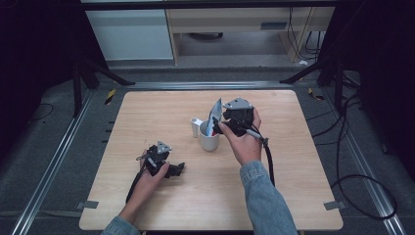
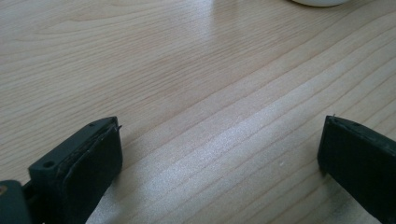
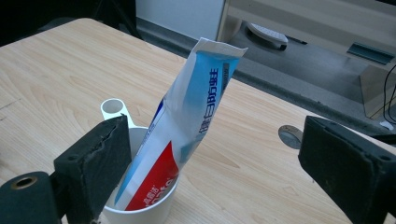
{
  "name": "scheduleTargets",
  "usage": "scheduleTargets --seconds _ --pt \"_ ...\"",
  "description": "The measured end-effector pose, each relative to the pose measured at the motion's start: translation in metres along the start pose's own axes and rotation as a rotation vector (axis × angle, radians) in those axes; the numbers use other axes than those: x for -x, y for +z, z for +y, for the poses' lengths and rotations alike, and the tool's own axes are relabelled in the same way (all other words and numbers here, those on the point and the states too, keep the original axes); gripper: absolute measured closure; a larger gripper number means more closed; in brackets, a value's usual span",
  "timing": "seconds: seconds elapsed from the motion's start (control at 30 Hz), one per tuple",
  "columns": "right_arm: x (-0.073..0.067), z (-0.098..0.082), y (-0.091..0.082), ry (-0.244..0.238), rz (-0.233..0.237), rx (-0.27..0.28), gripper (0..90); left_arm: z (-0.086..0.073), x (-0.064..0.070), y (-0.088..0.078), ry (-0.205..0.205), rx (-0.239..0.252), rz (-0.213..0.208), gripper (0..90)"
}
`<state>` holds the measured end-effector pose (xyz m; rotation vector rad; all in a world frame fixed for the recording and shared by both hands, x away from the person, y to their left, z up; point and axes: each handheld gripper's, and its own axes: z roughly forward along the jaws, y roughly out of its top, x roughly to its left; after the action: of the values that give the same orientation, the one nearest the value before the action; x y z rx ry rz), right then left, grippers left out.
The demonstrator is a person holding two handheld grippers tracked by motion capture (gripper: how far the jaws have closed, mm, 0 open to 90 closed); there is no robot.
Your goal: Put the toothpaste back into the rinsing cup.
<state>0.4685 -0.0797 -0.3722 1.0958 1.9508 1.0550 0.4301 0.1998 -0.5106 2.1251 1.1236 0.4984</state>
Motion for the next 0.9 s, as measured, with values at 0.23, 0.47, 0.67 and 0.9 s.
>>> scheduleTargets --seconds 0.23,0.47,0.67,0.9 --pt "0.007 -0.008 -0.007 0.002 -0.008 -0.048 8.5 0.001 0.001 0.001 0.003 -0.003 -0.005 0.0" --pt "0.015 -0.02 -0.018 0.01 -0.03 -0.043 8.5 0.002 0.001 0.002 0.006 -0.004 -0.008 0.0" --pt "0.021 -0.032 -0.03 0.006 -0.048 -0.036 8.7 0.002 0.001 0.002 0.008 -0.006 -0.007 0.0" --pt "0.03 -0.055 -0.036 0.026 -0.068 -0.078 8.9 0.002 0.001 0.002 0.008 -0.006 -0.007 0.0"
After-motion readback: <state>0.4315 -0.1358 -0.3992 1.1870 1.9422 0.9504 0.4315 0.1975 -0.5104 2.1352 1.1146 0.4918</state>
